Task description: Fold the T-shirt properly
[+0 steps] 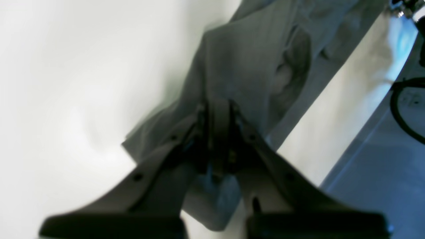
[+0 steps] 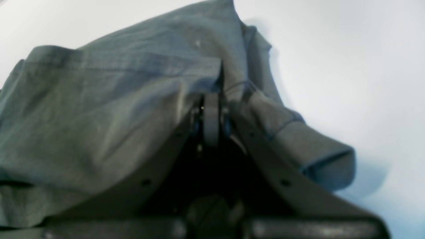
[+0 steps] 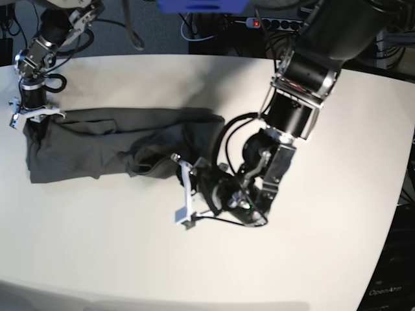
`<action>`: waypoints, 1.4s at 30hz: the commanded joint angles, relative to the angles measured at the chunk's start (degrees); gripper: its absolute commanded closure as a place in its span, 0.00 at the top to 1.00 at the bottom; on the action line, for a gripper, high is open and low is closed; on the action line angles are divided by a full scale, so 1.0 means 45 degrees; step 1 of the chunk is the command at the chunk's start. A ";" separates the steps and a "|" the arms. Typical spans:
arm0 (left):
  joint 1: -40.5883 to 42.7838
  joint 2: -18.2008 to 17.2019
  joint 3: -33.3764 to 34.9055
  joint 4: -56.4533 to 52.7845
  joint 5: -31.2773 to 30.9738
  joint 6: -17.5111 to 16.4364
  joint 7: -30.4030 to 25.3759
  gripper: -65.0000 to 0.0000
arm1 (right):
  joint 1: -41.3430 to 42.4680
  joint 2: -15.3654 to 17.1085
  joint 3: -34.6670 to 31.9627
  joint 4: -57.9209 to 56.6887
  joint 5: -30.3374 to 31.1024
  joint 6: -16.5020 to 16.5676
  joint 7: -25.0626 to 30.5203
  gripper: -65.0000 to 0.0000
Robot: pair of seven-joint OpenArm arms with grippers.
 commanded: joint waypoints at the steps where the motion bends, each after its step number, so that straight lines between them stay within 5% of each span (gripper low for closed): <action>1: -0.0312 0.0260 0.0137 0.0153 0.0048 -0.0068 -0.0160 0.03 | -0.0356 -0.0354 -0.0096 -0.0282 -0.1617 0.0090 -0.2446 0.00; 9: -0.0097 0.0885 0.0176 0.0134 0.1650 -0.0068 0.0055 0.03 | -0.0395 -0.0354 -0.0096 -0.0282 -0.1617 0.0090 -0.2446 0.00; 23: -0.0117 0.1021 -0.0898 0.0251 0.1591 -0.0087 0.0426 0.03 | -0.0395 -0.0373 -0.0096 -0.0282 -0.1617 0.0090 -0.2446 0.00; 34: -0.0156 0.0787 -0.0996 0.1970 0.1650 -0.0107 0.2067 0.03 | -0.0376 -0.0354 -0.0096 -0.0282 -0.1617 0.0090 -0.2446 0.00; 42: -0.0117 0.0240 -0.0937 0.2537 0.1669 -0.0087 0.2077 0.03 | -0.0395 -0.0354 -0.0096 -0.0282 -0.1617 0.0090 -0.2446 0.00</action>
